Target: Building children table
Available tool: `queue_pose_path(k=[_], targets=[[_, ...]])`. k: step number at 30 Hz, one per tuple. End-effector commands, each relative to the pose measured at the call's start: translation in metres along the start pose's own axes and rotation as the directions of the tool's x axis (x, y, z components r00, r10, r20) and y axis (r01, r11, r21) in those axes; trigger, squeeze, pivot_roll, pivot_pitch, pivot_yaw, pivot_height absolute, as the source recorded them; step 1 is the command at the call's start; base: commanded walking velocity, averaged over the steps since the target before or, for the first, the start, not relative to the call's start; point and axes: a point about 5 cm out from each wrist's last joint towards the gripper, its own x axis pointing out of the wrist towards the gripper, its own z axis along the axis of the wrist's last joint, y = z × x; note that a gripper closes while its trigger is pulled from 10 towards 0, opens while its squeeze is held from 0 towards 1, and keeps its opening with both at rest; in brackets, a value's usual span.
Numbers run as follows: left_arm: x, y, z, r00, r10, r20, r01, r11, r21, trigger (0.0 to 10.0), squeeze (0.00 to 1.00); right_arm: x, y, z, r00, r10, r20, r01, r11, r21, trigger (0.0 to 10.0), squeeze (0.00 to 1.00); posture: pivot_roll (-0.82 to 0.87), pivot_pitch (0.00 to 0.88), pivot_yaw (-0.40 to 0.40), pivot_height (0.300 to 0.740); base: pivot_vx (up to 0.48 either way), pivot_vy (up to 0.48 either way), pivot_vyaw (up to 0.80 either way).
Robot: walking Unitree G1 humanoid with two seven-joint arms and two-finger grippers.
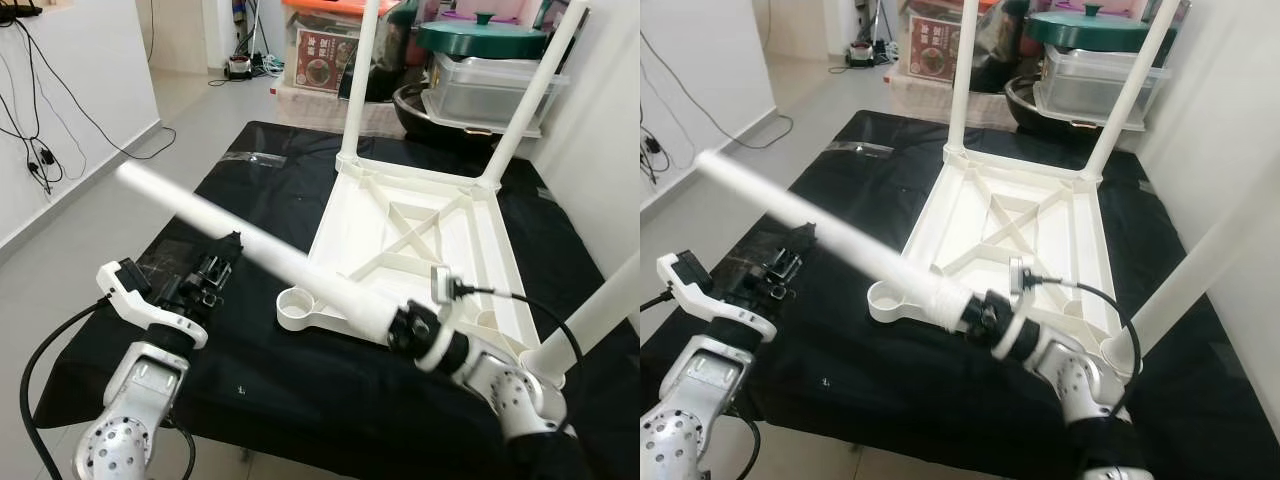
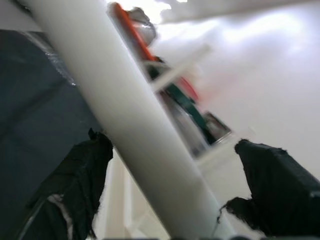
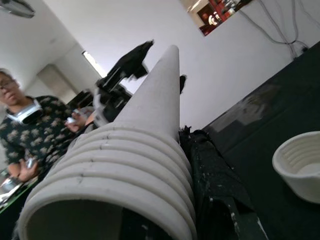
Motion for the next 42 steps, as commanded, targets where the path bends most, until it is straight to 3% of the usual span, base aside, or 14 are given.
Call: queue_pose_path(k=[1, 8, 14, 16, 18, 21, 24, 25, 26, 27, 29, 30, 35, 42], targets=[[0.001, 0.002, -0.001, 1.000, 0.004, 0.008, -0.003, 0.998, -0.060, 10.0, 0.00, -0.001, 0.008, 0.002, 0.997, 0.069, -0.016, -0.069, 0.998, 0.005, 0.0, 0.00, 0.03, 0.000, -0.069, 0.740, 0.000, 0.000, 0.00], [0.002, 0.006, 0.007, 1.000, -0.020, 0.020, 0.023, 0.991, -0.134, 10.0, 0.00, -0.003, 0.014, 0.005, 0.993, 0.121, -0.003, -0.120, 0.991, 0.050, 0.0, 0.00, 0.03, 0.000, -0.071, 0.740, 0.000, 0.000, 0.00], [-0.001, -0.013, -0.004, 0.985, -0.173, -0.022, 0.164, 0.959, -0.231, 10.0, 0.00, -0.006, 0.022, -0.008, 0.972, 0.216, -0.087, -0.208, 0.973, 0.100, 0.0, 0.00, 0.03, 0.000, -0.071, 0.740, 0.000, 0.000, 0.00], [-0.010, -0.031, -0.011, 0.938, -0.330, -0.102, 0.292, 0.916, -0.275, 10.0, 0.00, -0.008, 0.018, -0.012, 0.952, 0.246, -0.180, -0.226, 0.966, 0.125, 0.0, 0.00, 0.03, 0.000, -0.071, 0.740, 0.000, 0.000, 0.00], [-0.010, -0.031, -0.011, 0.938, -0.330, -0.102, 0.292, 0.916, -0.275, 10.0, 0.00, -0.008, 0.018, -0.012, 0.952, 0.246, -0.180, -0.226, 0.966, 0.125, 0.0, 0.00, 0.03, 0.000, -0.071, 0.740, 0.000, 0.000, 0.00], [-0.026, -0.041, -0.017, 0.873, -0.435, -0.221, 0.370, 0.885, -0.282, 10.0, 0.00, -0.005, 0.013, -0.010, 0.913, 0.283, -0.294, -0.252, 0.958, 0.139, 0.0, 0.00, 0.05, 0.000, -0.088, 0.740, 0.000, 0.000, 0.00], [-0.030, -0.037, -0.011, 0.875, -0.423, -0.237, 0.367, 0.897, -0.247, 10.0, 0.00, 0.000, 0.010, -0.003, 0.896, 0.299, -0.328, -0.270, 0.954, 0.132, 0.0, 0.00, 0.06, 0.000, -0.098, 0.740, 0.000, 0.000, 0.00], [-0.031, -0.036, -0.011, 0.877, -0.418, -0.237, 0.363, 0.899, -0.243, 4.4, 0.00, 0.000, 0.010, -0.002, 0.896, 0.300, -0.329, -0.271, 0.954, 0.131, 0.0, 0.00, 0.06, 0.000, -0.098, 0.740, 0.000, 0.000, 0.00], [-0.031, -0.036, -0.011, 0.877, -0.418, -0.237, 0.363, 0.899, -0.243, 4.4, 0.00, 0.000, 0.010, -0.002, 0.896, 0.300, -0.329, -0.271, 0.954, 0.131, 0.0, 0.00, 0.06, 0.000, -0.098, 0.740, 0.000, 0.000, 0.00], [-0.030, -0.034, -0.007, 0.890, -0.398, -0.221, 0.361, 0.913, -0.191, 1.6, 0.00, 0.002, 0.009, -0.001, 0.897, 0.297, -0.328, -0.269, 0.955, 0.128, 0.0, 0.00, 0.06, 0.000, -0.104, 0.740, 0.000, 0.000, 0.00], [-0.030, -0.033, -0.004, 0.899, -0.386, -0.208, 0.359, 0.920, -0.155, 1.6, 0.00, 0.003, 0.008, -0.001, 0.898, 0.294, -0.328, -0.267, 0.955, 0.127, 0.0, 0.00, 0.06, 0.000, -0.104, 0.740, 0.000, 0.000, 0.00], [-0.028, -0.030, 0.000, 0.921, -0.351, -0.171, 0.336, 0.935, -0.110, 0.0, 0.00, 0.003, 0.008, 0.000, 0.898, 0.293, -0.327, -0.266, 0.956, 0.127, 0.0, 0.00, 0.07, 0.000, -0.109, 0.740, 0.000, 0.000, 0.00], [-0.024, -0.015, 0.028, 0.975, -0.220, 0.026, 0.219, 0.975, 0.021, 0.0, 0.00, 0.000, 0.005, -0.003, 0.901, 0.293, -0.319, -0.261, 0.955, 0.141, 0.0, 0.00, 0.06, 0.000, -0.109, 0.740, 0.000, 0.000, 0.00], [-0.024, -0.027, 0.033, 0.948, -0.311, 0.069, 0.315, 0.948, -0.041, 0.0, 0.00, -0.003, 0.003, -0.006, 0.919, 0.246, -0.309, -0.218, 0.968, 0.125, 0.0, 0.00, 0.05, 0.000, -0.101, 0.740, 0.000, 0.000, 0.00]])
